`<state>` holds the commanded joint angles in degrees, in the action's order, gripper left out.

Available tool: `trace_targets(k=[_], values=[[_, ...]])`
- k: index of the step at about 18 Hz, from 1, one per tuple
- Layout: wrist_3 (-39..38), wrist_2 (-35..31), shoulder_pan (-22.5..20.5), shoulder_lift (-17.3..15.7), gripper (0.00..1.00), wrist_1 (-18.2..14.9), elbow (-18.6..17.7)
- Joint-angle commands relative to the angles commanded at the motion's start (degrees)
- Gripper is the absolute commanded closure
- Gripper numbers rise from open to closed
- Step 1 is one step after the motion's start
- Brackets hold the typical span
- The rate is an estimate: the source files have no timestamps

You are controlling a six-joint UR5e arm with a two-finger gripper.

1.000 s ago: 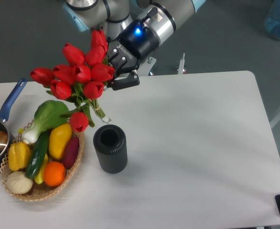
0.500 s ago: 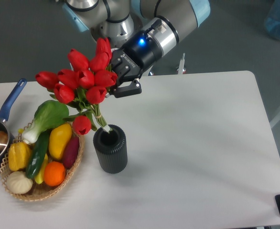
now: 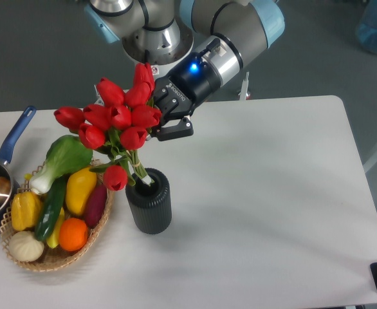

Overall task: Insert the flowers into the vase
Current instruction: 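Tilt the tulips and lower their stems into the vase opening, then push the tulip stems down deeper into the grey vase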

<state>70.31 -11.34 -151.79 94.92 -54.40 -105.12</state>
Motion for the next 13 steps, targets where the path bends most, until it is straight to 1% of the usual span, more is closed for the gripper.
trace_targets(k=[5, 13], values=[[0.3, 0.0, 0.0, 0.2, 0.92, 0.1, -0.5], [1.9, -0.2, 0.0, 2.1, 0.91, 0.1, -0.5]])
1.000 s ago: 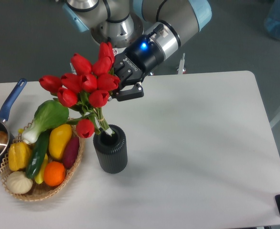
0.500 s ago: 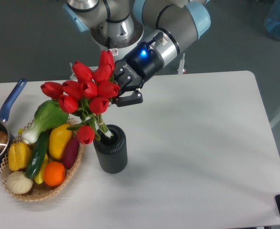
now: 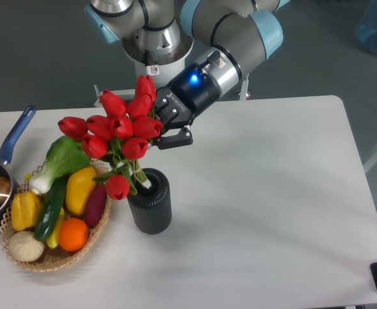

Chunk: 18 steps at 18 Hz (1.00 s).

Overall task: Insert the flowers into the vase
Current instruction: 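Push the tulip stems down deeper into the grey vase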

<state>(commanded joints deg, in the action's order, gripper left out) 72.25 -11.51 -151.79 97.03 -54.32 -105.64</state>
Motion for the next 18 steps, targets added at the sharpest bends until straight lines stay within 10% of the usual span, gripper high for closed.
trace_targets(k=[10, 18], values=[[0.0, -0.7, 0.1, 1.8, 0.88, 0.3, -0.9], [3.6, -1.7, 0.1, 4.0, 0.63, 0.4, -1.0]])
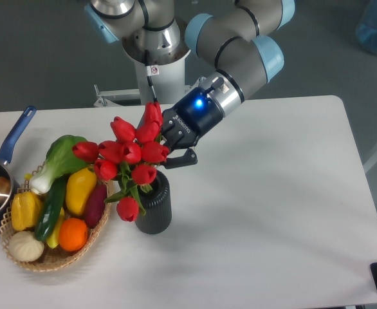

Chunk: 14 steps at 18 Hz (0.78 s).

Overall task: Insert the flowers into the vase
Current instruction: 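Push the tulip stems down deeper into the grey vase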

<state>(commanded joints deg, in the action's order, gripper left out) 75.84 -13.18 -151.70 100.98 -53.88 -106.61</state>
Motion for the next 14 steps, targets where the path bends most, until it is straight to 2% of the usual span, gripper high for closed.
trace_targets(k=[6, 11, 12, 13, 14], values=[[2.5, -2.7, 1.2, 0.4, 0.61, -0.2, -1.0], [3.1, -3.8, 1.2, 0.4, 0.56, -0.2, -1.8], [3.3, -4.3, 1.2, 0.4, 0.53, -0.2, -2.1], [3.5, -4.6, 1.2, 0.4, 0.44, -0.2, -2.2], [3.6, -4.7, 1.2, 0.4, 0.26, -0.2, -2.5]])
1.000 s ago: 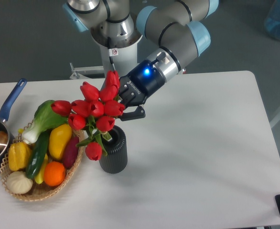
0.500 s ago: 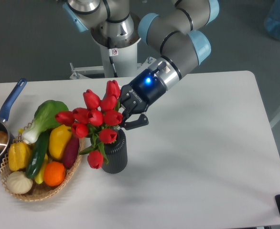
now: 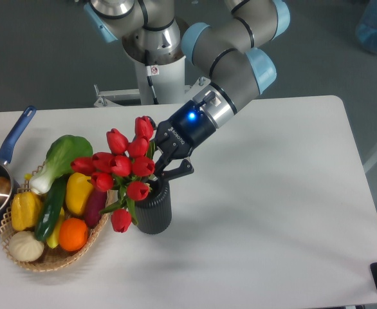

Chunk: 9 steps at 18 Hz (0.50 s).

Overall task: Insert the flowers into the vase
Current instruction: 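Push the tulip stems down deeper into the grey vase, then open the gripper to release the tulips in the vase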

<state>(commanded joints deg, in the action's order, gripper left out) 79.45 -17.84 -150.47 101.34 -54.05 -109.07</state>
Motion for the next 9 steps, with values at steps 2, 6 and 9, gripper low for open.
trace_targets(k=[2, 6, 9], values=[[0.0, -0.1, 0.0, -0.1, 0.11, -0.1, -0.2], [1.3, -0.1, 0.0, -0.1, 0.0, 0.0, -0.1], [1.8, -0.1, -0.2, -0.1, 0.0, -0.1, -0.1]])
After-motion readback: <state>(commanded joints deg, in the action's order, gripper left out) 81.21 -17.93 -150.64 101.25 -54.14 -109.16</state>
